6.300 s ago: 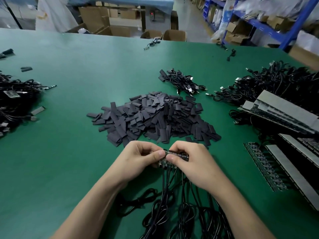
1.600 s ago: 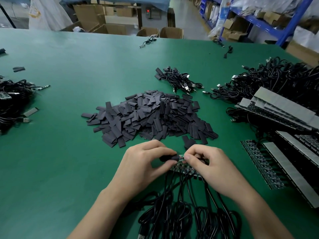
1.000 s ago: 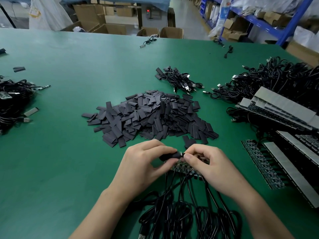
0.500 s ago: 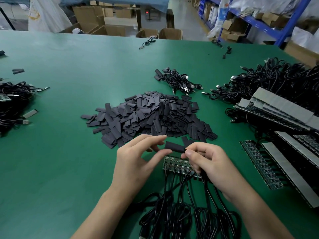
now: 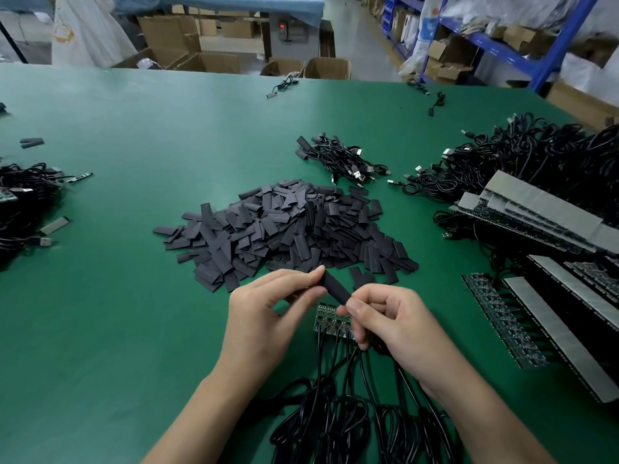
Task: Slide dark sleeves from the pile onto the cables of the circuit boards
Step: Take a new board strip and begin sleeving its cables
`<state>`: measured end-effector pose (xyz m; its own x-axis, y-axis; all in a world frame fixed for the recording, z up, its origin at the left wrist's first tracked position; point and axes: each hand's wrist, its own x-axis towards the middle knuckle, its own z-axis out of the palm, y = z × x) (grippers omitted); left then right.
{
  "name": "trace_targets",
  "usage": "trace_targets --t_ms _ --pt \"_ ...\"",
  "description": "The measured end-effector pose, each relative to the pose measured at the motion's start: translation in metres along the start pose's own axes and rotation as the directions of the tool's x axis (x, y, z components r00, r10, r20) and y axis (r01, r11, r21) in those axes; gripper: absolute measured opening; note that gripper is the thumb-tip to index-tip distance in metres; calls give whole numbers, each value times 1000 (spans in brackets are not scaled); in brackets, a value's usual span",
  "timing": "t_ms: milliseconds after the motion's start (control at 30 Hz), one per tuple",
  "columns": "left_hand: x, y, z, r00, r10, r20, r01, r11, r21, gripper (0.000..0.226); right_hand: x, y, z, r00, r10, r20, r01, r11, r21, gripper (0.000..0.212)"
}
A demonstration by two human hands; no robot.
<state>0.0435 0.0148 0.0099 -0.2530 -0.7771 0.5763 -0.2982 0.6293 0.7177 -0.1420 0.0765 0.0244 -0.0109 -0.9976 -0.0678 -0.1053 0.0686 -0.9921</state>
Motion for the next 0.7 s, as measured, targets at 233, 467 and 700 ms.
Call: trace_targets --t_ms 233,467,700 --pt "-2 2 3 963 -268 23 266 932 -247 19 -1 1 -1 1000 -18 3 18 996 -92 36" --pt "3 3 5 895 -442 53 389 719 -575 10 -4 -2 -7 999 -50 7 50 945 -322 9" --pt "6 -4 -2 851 -518 -86 362 697 -619 10 -4 1 -19 996 -78 40 88 858 -507 17"
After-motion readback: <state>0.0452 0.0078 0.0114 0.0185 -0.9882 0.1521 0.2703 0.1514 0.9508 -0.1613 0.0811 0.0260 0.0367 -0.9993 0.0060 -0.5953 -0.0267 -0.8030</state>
